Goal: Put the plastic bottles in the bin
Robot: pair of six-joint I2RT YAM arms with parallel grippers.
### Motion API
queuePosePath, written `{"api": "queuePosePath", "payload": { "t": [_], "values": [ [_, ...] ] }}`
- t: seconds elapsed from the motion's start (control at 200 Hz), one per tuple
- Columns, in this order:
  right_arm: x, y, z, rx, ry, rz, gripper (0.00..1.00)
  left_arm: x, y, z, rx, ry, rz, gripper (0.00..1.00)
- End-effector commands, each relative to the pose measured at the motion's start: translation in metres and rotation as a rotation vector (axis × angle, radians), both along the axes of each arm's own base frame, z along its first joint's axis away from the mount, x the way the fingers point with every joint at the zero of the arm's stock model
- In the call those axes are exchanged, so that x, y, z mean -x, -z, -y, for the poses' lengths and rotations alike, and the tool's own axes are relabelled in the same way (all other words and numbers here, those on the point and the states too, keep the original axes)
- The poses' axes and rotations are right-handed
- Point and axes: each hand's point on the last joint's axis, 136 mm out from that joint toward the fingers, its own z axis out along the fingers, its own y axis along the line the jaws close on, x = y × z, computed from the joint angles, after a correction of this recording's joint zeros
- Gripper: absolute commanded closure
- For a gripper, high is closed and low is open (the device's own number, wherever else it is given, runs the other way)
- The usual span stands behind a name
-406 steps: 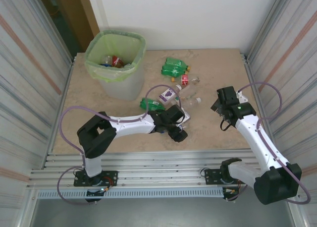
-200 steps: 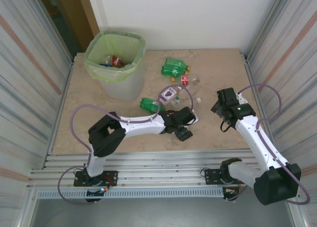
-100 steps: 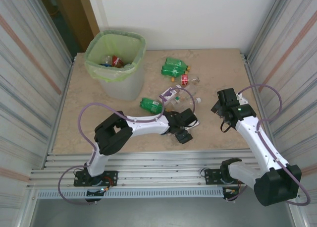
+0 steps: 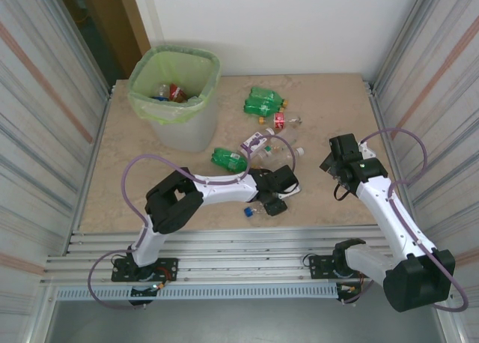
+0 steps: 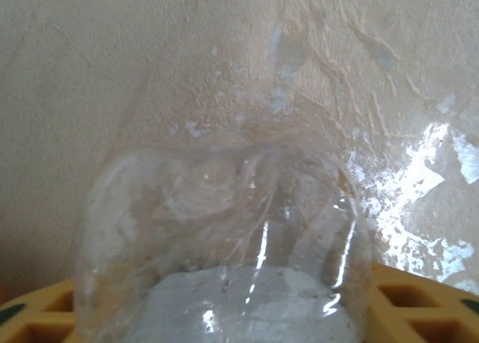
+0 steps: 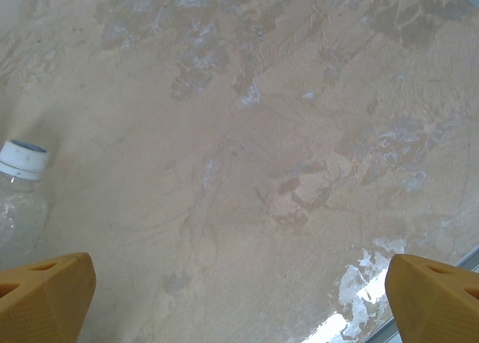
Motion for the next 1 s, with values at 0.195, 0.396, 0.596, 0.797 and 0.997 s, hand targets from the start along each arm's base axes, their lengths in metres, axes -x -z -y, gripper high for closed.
{"api": "queuePosePath", "payload": {
  "t": [0.195,0.396,0.596,0.797,0.997],
  "values": [
    [0.002,-0.011,0.002,0.008,-0.009,0.007,0.02,0.002,-0.052,0.017,0.121,0.020,0.001,0.49],
    [0.007,-0.014,0.005,0.014,-0.005,0.021,0.02,-0.003,-0.116,0.021,0.255,0.016,0.087,0.51],
    [0.008,-0.017,0.001,-0.020,-0.014,0.075,0.02,-0.013,-0.184,0.004,0.360,0.007,0.193,0.51],
    [0.009,-0.018,-0.001,-0.043,-0.022,0.109,0.02,-0.047,-0.263,-0.037,0.473,-0.063,0.353,0.51],
    [0.010,-0.018,-0.004,-0.065,-0.026,0.126,0.02,-0.096,-0.335,-0.102,0.551,-0.197,0.546,0.53]
  ]
}}
